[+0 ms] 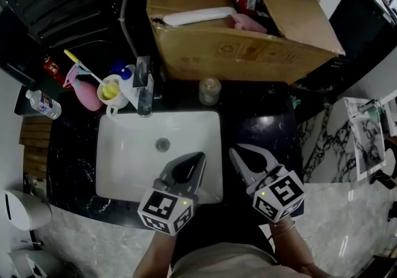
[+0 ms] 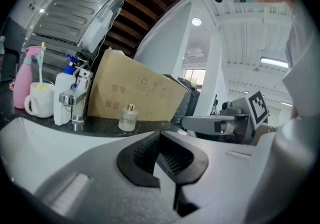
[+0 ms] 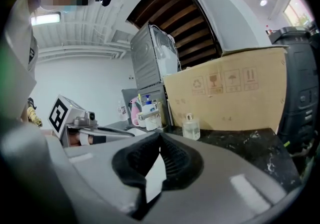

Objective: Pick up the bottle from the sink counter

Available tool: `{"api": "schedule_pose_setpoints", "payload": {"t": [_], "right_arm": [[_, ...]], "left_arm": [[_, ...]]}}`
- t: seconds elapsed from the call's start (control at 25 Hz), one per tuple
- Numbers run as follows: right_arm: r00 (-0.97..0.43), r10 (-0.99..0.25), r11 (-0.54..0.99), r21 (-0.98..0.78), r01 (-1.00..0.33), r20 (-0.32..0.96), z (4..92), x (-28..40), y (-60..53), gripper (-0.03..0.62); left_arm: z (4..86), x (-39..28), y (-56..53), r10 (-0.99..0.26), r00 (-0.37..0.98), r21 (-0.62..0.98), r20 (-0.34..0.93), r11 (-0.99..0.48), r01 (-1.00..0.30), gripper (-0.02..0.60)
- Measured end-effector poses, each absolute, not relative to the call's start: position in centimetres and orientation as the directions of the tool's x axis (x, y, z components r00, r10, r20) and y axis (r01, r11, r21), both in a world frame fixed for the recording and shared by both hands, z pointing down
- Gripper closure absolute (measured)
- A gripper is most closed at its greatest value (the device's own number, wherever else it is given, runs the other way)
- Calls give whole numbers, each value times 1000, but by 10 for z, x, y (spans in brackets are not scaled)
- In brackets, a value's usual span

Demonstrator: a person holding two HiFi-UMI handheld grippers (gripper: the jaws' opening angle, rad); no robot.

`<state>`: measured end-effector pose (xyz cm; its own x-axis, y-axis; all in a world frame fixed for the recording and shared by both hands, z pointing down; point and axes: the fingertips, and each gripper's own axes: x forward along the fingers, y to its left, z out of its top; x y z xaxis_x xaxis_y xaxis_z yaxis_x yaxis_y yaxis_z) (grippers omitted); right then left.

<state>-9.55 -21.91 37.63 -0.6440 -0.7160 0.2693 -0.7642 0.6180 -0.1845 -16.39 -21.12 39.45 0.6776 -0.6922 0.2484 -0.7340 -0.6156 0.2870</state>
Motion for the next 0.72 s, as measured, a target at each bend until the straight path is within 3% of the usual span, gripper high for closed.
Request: {"api": "schedule_pose_setpoints", "payload": {"t": [0.72], "right_arm": [[-668,-681,652,-167,-740,300,386,-86,-271,591]], "left_arm": [[409,-166,-247,-744,614,334,264,-526,-782,577]]}}
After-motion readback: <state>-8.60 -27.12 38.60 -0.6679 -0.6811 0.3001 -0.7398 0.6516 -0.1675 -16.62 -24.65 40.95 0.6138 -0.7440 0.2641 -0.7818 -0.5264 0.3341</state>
